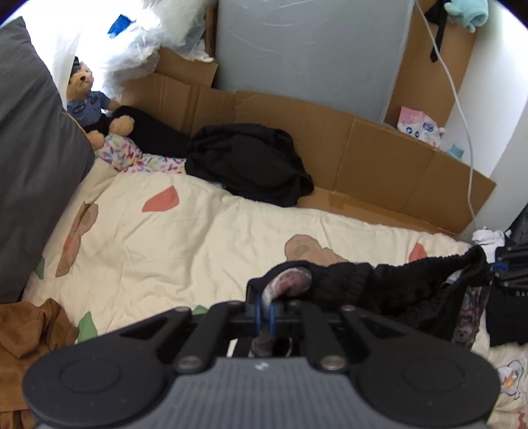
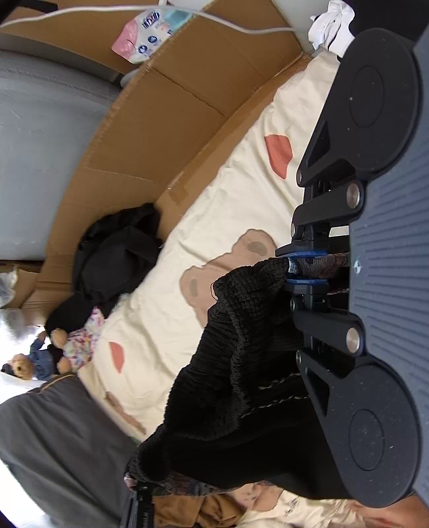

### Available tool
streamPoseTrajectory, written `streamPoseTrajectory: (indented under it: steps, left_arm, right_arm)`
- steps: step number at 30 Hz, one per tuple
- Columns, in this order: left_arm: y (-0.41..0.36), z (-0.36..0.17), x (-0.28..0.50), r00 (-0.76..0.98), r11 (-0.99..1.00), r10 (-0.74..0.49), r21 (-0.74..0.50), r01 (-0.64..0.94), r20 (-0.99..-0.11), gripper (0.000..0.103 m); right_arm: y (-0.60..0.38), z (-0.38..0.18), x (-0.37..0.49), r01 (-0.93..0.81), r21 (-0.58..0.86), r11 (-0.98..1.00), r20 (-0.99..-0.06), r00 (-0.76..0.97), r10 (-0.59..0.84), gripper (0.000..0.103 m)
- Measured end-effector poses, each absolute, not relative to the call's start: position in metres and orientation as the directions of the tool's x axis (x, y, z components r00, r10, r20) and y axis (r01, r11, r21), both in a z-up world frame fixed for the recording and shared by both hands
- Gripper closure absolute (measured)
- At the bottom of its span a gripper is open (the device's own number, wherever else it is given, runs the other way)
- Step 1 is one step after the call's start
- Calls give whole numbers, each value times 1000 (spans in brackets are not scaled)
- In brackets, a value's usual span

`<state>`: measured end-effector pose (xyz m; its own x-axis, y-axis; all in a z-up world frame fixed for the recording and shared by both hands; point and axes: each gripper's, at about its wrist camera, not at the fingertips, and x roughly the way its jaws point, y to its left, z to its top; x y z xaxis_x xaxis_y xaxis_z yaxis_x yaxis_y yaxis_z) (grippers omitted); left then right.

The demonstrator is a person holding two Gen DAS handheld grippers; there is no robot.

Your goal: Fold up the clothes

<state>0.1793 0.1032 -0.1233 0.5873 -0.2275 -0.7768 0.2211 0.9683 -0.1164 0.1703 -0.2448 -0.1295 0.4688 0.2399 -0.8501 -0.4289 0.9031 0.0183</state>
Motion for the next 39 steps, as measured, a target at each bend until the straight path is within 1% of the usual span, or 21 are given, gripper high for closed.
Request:
streamPoseTrajectory:
  steps: [16,23,33,39]
  left_arm:
    - [95,-171,236,541,976,-197,-111,188,-818,97]
    - [99,-207,265,527,979,-202,-154,134,-826,97]
    - [105,-252,297,504,984,-175,-134,118,-845,97]
    - [106,-267,318,526,990,-141,-112,87,-839,97]
  right_arm:
    - [-250,-178,228,-362,48,931,-866,450,220,90]
    - [-257,-203,260,-330,66,942,-873,438,215,90]
    - [-258,-248,297,-303,90,949,-884,414,216,90]
    - [-255,-265,323,-279,103,955,-874,434,221,91]
